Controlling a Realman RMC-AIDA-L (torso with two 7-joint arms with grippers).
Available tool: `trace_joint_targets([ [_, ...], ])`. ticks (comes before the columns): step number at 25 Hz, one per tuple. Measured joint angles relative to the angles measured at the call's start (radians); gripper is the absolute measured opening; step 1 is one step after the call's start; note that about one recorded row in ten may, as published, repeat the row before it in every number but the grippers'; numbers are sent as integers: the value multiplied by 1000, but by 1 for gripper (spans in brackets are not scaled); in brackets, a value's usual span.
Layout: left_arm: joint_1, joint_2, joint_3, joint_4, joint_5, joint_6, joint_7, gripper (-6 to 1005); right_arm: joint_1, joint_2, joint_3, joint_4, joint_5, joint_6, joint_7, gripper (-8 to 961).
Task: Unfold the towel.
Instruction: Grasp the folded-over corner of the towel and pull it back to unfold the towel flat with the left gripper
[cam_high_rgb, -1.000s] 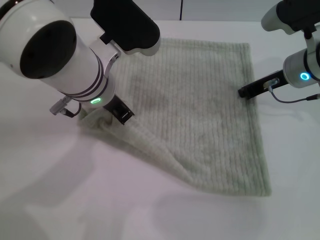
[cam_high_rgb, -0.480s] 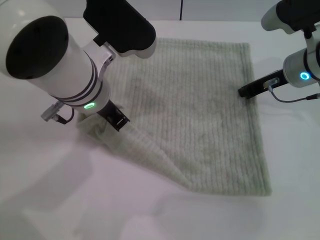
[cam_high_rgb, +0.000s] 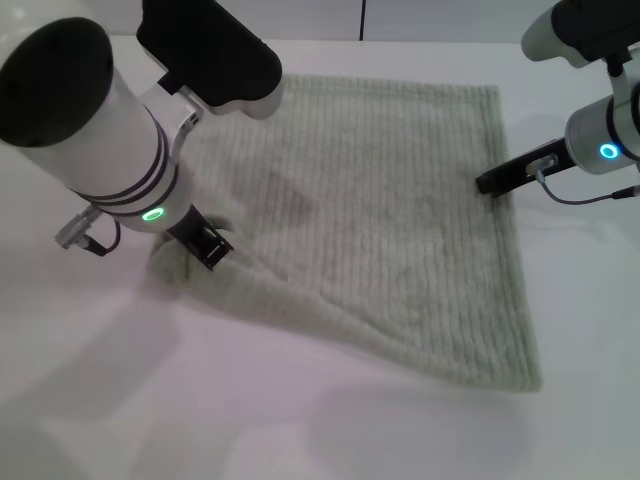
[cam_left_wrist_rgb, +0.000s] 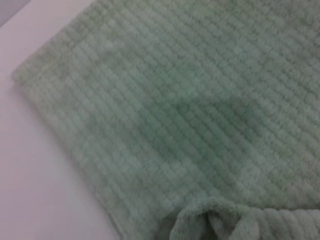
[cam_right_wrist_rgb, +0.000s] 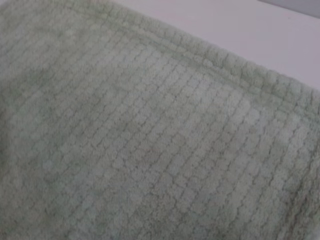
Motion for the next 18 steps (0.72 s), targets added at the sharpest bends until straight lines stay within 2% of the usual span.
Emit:
trace_joint_targets([
  [8,0,4,-23,0,0,-63,-2,16,0,0,0,0,0,0,0,15],
  [18,-5,-3,-17,-15,0,-140,-18,16,3,0,0,0,0,1,0,15],
])
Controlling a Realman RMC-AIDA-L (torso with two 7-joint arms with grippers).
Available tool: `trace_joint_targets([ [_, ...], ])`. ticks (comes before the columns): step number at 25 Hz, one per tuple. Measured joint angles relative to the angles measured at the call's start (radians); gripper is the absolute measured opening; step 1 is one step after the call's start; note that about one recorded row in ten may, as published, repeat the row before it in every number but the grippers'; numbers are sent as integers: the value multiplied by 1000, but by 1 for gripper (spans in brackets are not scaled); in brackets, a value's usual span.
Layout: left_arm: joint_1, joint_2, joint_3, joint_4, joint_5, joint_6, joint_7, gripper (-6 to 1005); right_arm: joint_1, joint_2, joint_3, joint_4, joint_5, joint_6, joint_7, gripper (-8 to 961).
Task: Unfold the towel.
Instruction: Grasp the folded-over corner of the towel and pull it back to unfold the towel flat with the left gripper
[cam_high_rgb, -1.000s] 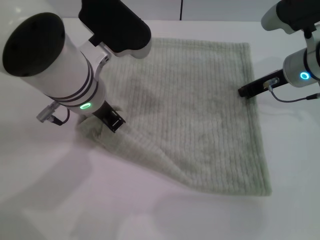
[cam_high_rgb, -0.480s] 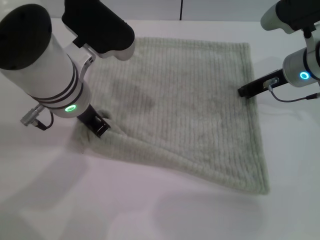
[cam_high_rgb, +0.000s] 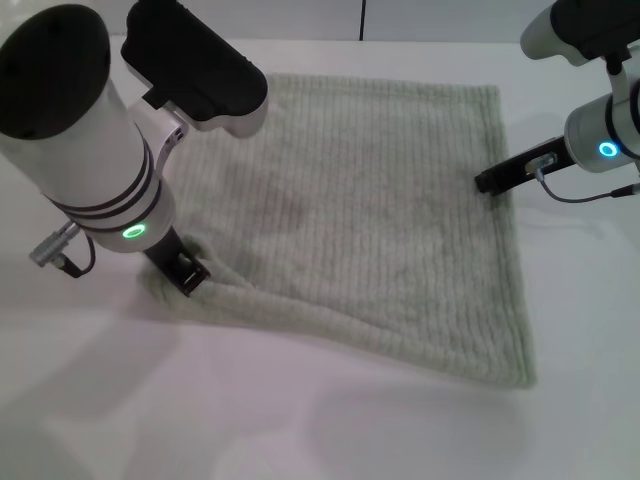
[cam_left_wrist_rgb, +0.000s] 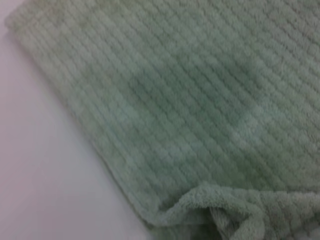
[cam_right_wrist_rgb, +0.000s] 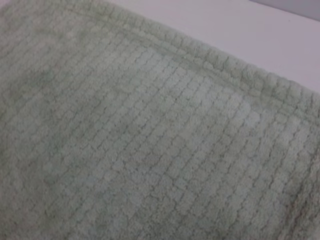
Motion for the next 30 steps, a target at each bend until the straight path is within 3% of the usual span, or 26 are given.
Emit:
trace_joint_targets([
  [20,-6,2,23,-3,0,-87,-52,17,-4,0,0,0,0,3,0,16],
  [26,-10,5,76,-8,0,-88,-46,17,-1,0,0,0,0,-3,-1,16],
  [28,-12,7,94,-10,0,-81,-48,226,-1,0,0,0,0,-3,-1,17],
  [30,-13,7,100,-10,0,-76,-49,265,0,0,0,0,0,-4,-1,17],
])
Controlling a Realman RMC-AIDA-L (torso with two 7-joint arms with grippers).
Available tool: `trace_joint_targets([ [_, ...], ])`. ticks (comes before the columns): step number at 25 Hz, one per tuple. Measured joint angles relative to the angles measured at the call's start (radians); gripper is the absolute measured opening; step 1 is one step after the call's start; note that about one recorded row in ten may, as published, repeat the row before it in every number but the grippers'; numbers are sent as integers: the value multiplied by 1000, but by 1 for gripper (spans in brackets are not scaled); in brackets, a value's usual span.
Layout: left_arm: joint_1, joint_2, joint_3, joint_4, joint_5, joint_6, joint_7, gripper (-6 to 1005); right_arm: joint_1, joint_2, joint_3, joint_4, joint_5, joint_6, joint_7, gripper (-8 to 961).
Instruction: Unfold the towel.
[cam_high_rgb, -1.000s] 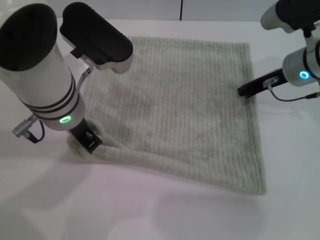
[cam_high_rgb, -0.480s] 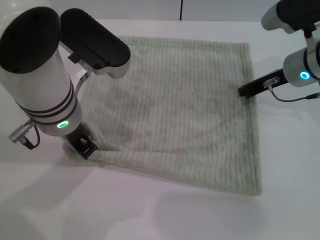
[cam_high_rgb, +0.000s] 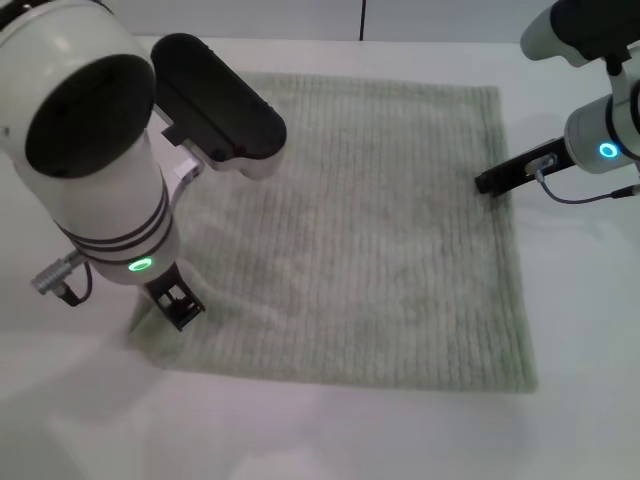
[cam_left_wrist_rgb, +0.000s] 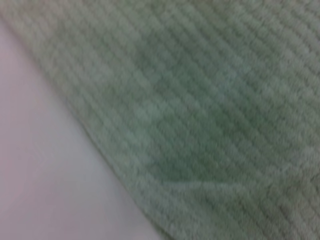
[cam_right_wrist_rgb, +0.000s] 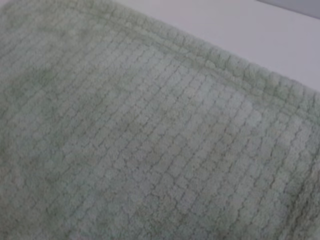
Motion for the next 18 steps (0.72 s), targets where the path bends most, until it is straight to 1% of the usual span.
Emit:
trace_joint_targets([
  [3,-14,3,4,13,0,41,4,323,0,0,0,0,0,0,0,17],
  [4,-19,8,2,20,1,57,6,343,0,0,0,-1,0,0,0,17],
  [5,-29,17,0,32,1,92,9,362,0,0,0,-4,0,-1,0,17],
  [6,-45,43,-6,61,2,180,13,382,-1,0,0,-18,0,-3,0,17],
  [7,-45,43,-6,61,2,180,13,401,-1,0,0,-18,0,-3,0,17],
  [8,-50,56,-13,78,2,241,15,421,-5,1,0,-35,0,-6,0,17],
  [9,-55,72,-28,103,2,329,19,440,-9,2,0,-52,0,-12,0,17],
  [10,-56,88,-49,128,4,414,22,485,-15,4,0,-75,0,-21,0,17],
  [11,-40,103,-108,168,4,617,43,530,-26,5,0,-121,0,-46,0,17],
  [12,-40,103,-108,168,4,617,43,575,-26,5,0,-121,0,-46,0,17],
  [13,-22,102,-144,181,3,714,61,620,-32,6,0,-148,0,-60,2,17],
  [14,12,86,-204,190,3,859,104,665,-37,6,0,-178,0,-72,4,17],
  [15,43,68,-251,195,2,973,145,710,-44,8,0,-207,0,-80,5,17],
  [16,81,35,-302,196,1,1111,203,730,-60,12,-1,-276,0,-88,5,17],
  [17,149,-4,-357,209,-2,1342,295,749,-60,12,-1,-276,0,-88,5,17],
  [18,181,-19,-375,219,-3,1443,336,769,-70,16,-5,-315,0,-86,3,17],
])
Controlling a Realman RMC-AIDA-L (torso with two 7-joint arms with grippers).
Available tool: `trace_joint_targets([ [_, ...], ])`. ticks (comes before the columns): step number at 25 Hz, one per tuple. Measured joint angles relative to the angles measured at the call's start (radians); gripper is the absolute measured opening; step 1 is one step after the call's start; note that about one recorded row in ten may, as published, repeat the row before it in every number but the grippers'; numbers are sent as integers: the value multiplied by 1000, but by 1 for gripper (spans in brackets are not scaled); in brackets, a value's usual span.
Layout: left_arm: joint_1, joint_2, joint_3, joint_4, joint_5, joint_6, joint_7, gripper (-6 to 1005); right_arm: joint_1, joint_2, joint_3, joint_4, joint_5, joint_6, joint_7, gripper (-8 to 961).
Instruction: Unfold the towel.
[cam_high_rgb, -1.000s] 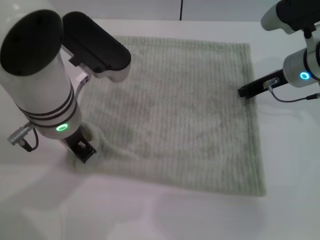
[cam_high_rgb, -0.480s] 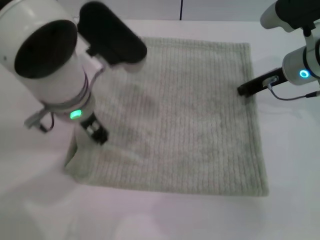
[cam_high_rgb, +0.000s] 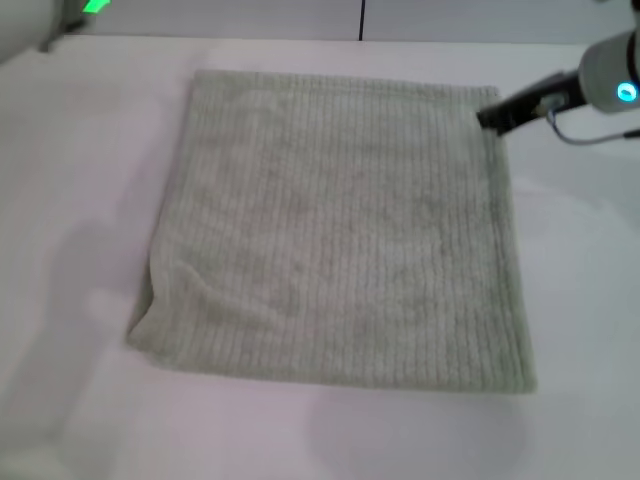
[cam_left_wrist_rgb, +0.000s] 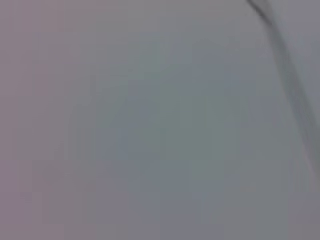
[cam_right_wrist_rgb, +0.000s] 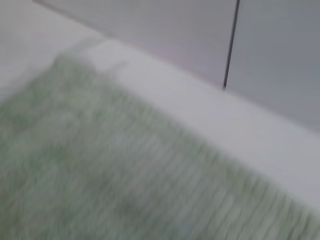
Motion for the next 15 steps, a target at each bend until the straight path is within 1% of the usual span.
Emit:
trace_joint_targets([
  [1,29,-5,-3,29,-4,123,27,788,-11,3,-4,-40,0,6,-3,18],
  [2,69,-8,6,88,-13,307,53,808,-35,10,-13,-93,1,29,-17,18],
  [3,103,-9,40,227,-71,629,35,808,-113,26,-54,-220,32,115,-69,18],
  [4,103,-9,40,227,-71,629,35,807,-113,26,-54,-220,32,115,-69,18],
  [5,112,-9,54,300,-113,789,12,807,-155,30,-90,-271,71,182,-107,18],
  [6,116,-6,67,371,-151,916,-13,807,-214,32,-151,-326,128,270,-146,18],
  [7,116,-6,67,371,-151,916,-13,806,-282,29,-232,-370,213,383,-201,18],
  [8,111,-4,90,533,-208,1144,-63,806,-402,23,-406,-434,410,636,-335,18],
  [9,111,-4,90,533,-208,1144,-63,806,-402,23,-406,-434,410,636,-335,18],
  [10,94,-5,93,644,-219,1248,-88,805,-451,21,-507,-450,501,800,-412,18],
  [11,94,-5,93,644,-219,1248,-88,805,-516,19,-691,-453,615,1113,-510,18],
  [12,94,-5,93,644,-219,1248,-88,805,-516,19,-691,-453,615,1113,-510,18],
  [13,77,-8,96,752,-232,1321,-119,804,-560,19,-811,-426,618,1342,-514,18],
  [14,77,-8,96,752,-232,1321,-119,804,-560,19,-811,-426,618,1342,-514,18],
  [15,60,-8,98,876,-248,1375,-187,804,-580,21,-851,-402,581,1429,-471,18],
])
